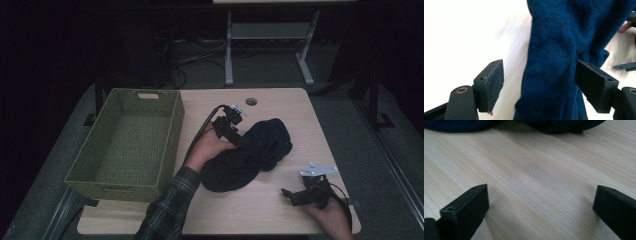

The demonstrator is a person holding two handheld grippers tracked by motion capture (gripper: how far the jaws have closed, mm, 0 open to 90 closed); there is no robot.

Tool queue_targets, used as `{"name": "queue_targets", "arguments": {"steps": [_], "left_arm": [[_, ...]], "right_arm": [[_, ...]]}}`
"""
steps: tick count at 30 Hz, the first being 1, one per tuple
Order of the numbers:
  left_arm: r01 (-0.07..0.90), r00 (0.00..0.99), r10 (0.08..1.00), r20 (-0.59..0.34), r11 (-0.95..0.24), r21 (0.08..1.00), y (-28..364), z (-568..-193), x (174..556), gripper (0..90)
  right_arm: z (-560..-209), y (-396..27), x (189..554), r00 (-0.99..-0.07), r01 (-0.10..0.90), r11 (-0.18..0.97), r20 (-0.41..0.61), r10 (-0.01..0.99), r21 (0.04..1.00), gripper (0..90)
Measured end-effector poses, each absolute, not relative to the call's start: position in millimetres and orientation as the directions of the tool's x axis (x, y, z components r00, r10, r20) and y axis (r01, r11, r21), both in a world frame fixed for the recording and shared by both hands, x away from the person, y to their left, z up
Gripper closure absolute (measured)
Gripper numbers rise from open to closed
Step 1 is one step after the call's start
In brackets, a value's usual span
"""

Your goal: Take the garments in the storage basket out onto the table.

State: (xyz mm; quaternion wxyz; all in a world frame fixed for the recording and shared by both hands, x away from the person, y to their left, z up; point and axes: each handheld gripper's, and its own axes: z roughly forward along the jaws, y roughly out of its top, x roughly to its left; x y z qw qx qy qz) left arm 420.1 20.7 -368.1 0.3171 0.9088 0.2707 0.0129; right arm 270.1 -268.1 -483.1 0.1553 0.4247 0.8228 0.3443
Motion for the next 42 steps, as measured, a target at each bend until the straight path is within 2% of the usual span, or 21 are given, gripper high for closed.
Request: {"name": "queue_targets", "arguments": {"steps": [3,11,15,30,42], "left_arm": [[0.481,0.854,0.498,-0.151,-0.644,0.594,33,-360,412,34.3],[0.465,0.87,0.458,-0.183,-0.638,0.614,64,-358,382,77.9],[0.474,0.868,0.451,-0.206,-0.632,0.613,73,-366,367,89.7],[0.513,0.849,0.477,-0.227,-0.642,0.57,94,-410,325,89.7],[0.512,0.847,0.5,-0.181,-0.675,0.53,99,-449,309,87.9]], "right_arm": [[-483,-268,270,-0.591,0.592,0.402,0.037,0.806,0.698,0.1],[-483,-268,270,-0.592,0.591,0.403,0.036,0.806,0.699,0.1],[-483,-268,270,-0.593,0.589,0.404,0.035,0.804,0.7,0.1],[-483,-268,270,-0.592,0.592,0.403,0.038,0.805,0.699,0.0],[-483,-268,271,-0.595,0.586,0.408,0.031,0.803,0.7,0.1]]}}
